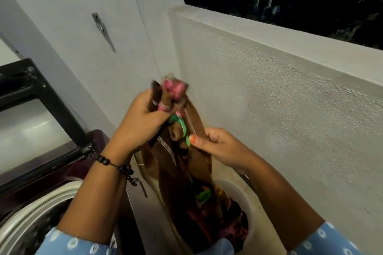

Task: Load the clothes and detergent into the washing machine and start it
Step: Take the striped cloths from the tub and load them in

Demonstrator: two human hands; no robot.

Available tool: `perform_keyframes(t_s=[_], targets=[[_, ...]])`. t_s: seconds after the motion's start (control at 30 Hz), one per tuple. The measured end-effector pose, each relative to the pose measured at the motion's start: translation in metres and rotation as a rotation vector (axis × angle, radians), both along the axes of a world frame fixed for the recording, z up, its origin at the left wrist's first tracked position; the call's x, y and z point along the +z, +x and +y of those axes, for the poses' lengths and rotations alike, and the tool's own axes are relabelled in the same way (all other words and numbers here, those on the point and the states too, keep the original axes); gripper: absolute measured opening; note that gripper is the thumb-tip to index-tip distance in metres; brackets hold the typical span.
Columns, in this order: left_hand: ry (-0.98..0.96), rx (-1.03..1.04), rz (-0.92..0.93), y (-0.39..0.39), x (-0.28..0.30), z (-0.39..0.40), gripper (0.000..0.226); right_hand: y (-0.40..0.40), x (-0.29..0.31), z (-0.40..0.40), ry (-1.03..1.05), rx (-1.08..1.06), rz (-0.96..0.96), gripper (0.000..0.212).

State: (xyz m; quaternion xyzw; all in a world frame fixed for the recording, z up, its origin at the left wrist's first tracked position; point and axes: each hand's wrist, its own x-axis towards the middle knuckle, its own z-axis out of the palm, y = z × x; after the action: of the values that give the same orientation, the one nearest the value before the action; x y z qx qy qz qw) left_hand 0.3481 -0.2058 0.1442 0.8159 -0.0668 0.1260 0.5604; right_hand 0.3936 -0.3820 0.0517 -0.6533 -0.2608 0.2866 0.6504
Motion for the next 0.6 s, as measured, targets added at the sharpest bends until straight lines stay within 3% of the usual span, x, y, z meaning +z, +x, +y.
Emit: perform_keyframes(t_s=[0.07,0.13,0.2,0.27,0.37,0.47,0.6], targets=[[-0.161,0.073,-0.055,-0.002,0.013,0.006,0.01,0.003,-0.031,-0.003,-0.198,0.096,-0.03,0.028],[-0.313,0.108,-0.09,-0.006,0.026,0.013,0.003,0.009,-0.066,-0.009,-0.437,0.162,-0.113,0.017],[-0.373,0.116,-0.139,-0.009,0.035,0.018,0.004,0.013,-0.099,-0.013,-0.616,0.23,-0.155,0.007],[-0.333,0.103,-0.158,-0.012,0.036,0.019,0.007,0.016,-0.118,-0.016,-0.664,0.203,-0.169,0.02],[-0.187,0.031,-0.048,-0.014,0.022,0.018,0.007,0.017,-0.104,-0.016,-0.493,0.001,-0.128,0.011],[-0.087,0.037,0.095,-0.01,-0.001,0.017,0.012,0.021,-0.062,-0.011,-0.241,-0.133,-0.144,0.02],[-0.082,-0.062,0.213,-0.009,-0.024,-0.001,0.063,0.017,-0.001,-0.006,-0.051,-0.141,-0.219,0.018]])
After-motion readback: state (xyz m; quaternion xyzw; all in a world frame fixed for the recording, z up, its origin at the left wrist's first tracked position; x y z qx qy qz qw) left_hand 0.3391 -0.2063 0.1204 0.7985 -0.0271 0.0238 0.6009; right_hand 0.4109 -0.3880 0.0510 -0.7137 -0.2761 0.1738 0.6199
